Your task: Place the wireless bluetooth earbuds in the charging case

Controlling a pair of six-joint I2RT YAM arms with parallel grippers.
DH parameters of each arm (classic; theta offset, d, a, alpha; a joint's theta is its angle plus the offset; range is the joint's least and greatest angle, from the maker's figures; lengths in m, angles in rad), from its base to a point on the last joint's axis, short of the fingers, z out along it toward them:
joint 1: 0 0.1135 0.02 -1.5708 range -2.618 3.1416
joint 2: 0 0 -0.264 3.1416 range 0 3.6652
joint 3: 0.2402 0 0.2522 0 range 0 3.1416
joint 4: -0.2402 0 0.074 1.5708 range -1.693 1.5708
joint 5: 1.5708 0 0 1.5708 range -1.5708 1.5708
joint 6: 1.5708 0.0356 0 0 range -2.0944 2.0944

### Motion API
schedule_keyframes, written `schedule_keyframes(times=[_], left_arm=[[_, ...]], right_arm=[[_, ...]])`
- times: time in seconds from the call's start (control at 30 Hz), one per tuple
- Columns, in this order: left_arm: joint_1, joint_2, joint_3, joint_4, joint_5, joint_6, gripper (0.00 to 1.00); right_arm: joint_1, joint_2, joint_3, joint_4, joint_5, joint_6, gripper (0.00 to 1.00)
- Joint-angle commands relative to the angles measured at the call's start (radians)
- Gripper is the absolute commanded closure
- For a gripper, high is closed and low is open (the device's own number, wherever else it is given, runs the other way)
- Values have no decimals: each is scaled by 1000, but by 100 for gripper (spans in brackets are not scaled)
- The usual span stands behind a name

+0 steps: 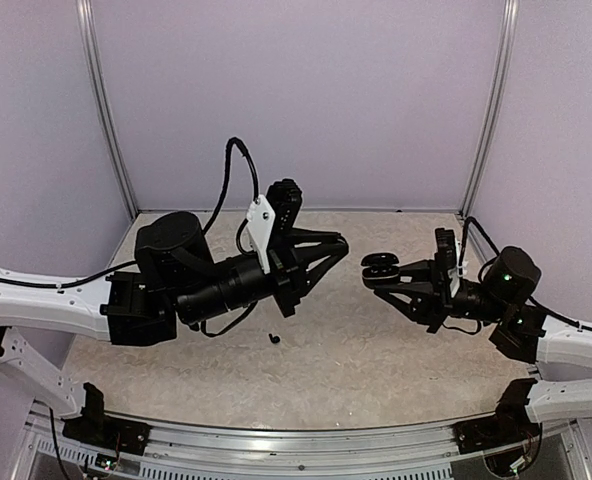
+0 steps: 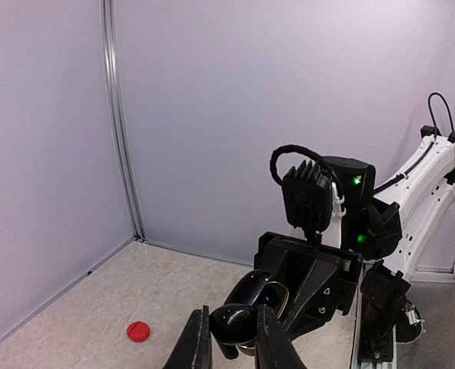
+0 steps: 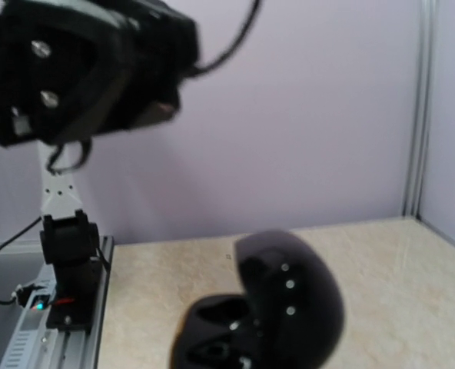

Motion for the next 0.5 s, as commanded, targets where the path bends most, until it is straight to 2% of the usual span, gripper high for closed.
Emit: schedule_keyframes(times=[0.0,0.47], left_arm=[[-27,47,6,103,26,45,86],[-39,103,15,135,74,60,86]], right_arm=[[41,-5,-17,110,9,-48,97],[98,-12,-31,151,26,-119,97]])
